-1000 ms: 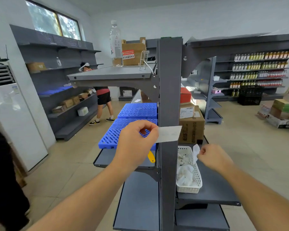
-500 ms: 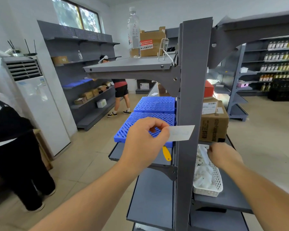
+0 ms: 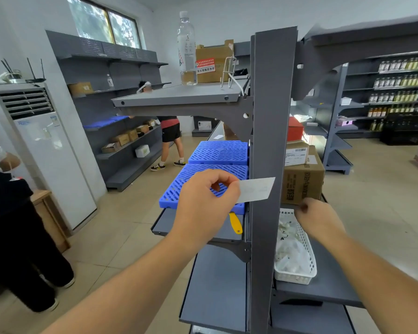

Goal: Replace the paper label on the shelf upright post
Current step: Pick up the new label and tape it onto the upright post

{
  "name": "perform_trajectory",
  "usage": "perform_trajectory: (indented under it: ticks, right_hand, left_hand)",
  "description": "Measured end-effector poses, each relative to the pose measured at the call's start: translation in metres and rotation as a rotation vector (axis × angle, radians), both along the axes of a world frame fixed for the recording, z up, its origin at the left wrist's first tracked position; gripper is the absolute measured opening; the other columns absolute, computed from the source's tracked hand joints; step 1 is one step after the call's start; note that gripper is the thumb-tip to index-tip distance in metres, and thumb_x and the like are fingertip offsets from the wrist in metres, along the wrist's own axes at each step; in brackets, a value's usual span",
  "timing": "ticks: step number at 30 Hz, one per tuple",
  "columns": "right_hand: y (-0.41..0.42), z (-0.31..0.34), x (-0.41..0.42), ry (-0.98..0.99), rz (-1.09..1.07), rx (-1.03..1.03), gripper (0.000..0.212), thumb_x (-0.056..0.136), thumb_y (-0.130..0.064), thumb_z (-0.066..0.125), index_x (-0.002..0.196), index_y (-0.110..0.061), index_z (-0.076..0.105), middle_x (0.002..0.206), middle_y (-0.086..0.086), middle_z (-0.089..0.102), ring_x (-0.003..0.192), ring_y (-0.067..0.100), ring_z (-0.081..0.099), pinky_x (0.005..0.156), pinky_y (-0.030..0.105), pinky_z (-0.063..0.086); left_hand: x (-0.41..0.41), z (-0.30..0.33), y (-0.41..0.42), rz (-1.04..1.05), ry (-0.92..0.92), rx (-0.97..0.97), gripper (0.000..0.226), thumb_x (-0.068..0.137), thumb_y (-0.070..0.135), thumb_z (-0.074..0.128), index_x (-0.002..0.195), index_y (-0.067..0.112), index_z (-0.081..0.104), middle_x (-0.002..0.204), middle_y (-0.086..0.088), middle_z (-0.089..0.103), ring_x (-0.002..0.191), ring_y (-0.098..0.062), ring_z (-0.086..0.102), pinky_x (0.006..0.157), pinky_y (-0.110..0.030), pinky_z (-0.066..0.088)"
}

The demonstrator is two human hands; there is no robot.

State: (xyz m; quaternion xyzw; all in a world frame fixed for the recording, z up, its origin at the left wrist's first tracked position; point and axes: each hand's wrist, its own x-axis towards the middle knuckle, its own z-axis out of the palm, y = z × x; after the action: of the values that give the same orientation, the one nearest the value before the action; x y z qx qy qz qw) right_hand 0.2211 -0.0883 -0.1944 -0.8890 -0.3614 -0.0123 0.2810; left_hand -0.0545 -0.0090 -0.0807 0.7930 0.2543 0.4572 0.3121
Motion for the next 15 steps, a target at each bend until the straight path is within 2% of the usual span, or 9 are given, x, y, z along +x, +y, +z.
perform_trajectory:
  ticks: [2, 4, 6, 8, 11, 12, 15]
  right_hand:
    - [-0.008, 0.011, -0.011, 0.075, -0.008, 0.134, 0.020, 0.096, -0.023, 0.051, 0.086, -0.017, 0.066, 0.073, -0.003, 0.066, 0.064, 0.013, 0.059, 0.056, 0.030, 0.047]
    - [-0.016, 0.026, -0.025, 0.148, -0.014, 0.328, 0.014, 0.098, -0.022, 0.052, 0.094, -0.018, 0.064, 0.074, -0.002, 0.067, 0.063, 0.009, 0.059, 0.053, 0.027, 0.042]
    - [-0.023, 0.042, -0.041, 0.208, -0.028, 0.576, 0.006, 0.098, -0.018, 0.055, 0.094, -0.017, 0.060, 0.068, 0.000, 0.059, 0.059, 0.012, 0.054, 0.055, 0.029, 0.040]
    - [-0.031, 0.059, -0.058, 0.214, 0.000, 0.753, 0.007, 0.096, -0.016, 0.059, 0.088, -0.016, 0.060, 0.064, 0.005, 0.050, 0.059, 0.016, 0.047, 0.062, 0.031, 0.041]
    - [-0.047, 0.089, -0.089, 0.193, 0.138, 0.849, 0.014, 0.096, -0.015, 0.063, 0.082, -0.013, 0.064, 0.063, 0.014, 0.054, 0.059, 0.021, 0.048, 0.060, 0.035, 0.046]
    - [-0.051, 0.099, -0.099, 0.210, 0.194, 0.845, 0.016, 0.096, -0.016, 0.064, 0.081, -0.012, 0.067, 0.060, 0.011, 0.057, 0.058, 0.022, 0.049, 0.059, 0.036, 0.047]
    - [-0.059, 0.123, -0.122, 0.455, 0.317, 0.806, 0.021, 0.095, -0.018, 0.066, 0.081, -0.004, 0.072, 0.054, 0.002, 0.047, 0.050, 0.015, 0.038, 0.046, 0.028, 0.036]
  left_hand:
    - [0.003, 0.001, -0.002, -0.005, -0.013, 0.002, 0.013, 0.092, 0.024, 0.068, 0.083, 0.032, 0.073, 0.089, 0.023, 0.069, 0.089, 0.000, 0.063, 0.067, -0.027, 0.057]
    - [0.005, 0.004, -0.004, -0.008, -0.034, 0.021, 0.015, 0.092, 0.023, 0.068, 0.081, 0.033, 0.071, 0.084, 0.021, 0.068, 0.086, -0.003, 0.063, 0.067, -0.024, 0.055]
    - [0.007, 0.008, -0.008, -0.014, -0.069, 0.032, 0.016, 0.091, 0.022, 0.069, 0.081, 0.033, 0.071, 0.077, 0.019, 0.068, 0.079, -0.004, 0.063, 0.067, -0.018, 0.051]
    - [0.009, 0.012, -0.012, -0.014, -0.092, 0.052, 0.015, 0.091, 0.022, 0.069, 0.081, 0.033, 0.071, 0.076, 0.018, 0.069, 0.078, -0.006, 0.063, 0.065, -0.015, 0.049]
    - [0.013, 0.014, -0.015, 0.005, -0.100, 0.090, 0.017, 0.090, 0.026, 0.069, 0.080, 0.040, 0.068, 0.081, 0.018, 0.068, 0.084, -0.009, 0.062, 0.063, -0.019, 0.050]
    - [0.015, 0.014, -0.016, 0.009, -0.105, 0.101, 0.017, 0.090, 0.027, 0.069, 0.080, 0.041, 0.067, 0.081, 0.018, 0.068, 0.085, -0.009, 0.061, 0.064, -0.021, 0.049]
    - [0.017, 0.015, -0.020, 0.016, -0.104, 0.214, 0.014, 0.090, 0.029, 0.069, 0.084, 0.041, 0.066, 0.082, 0.022, 0.064, 0.086, -0.006, 0.056, 0.072, -0.017, 0.043]
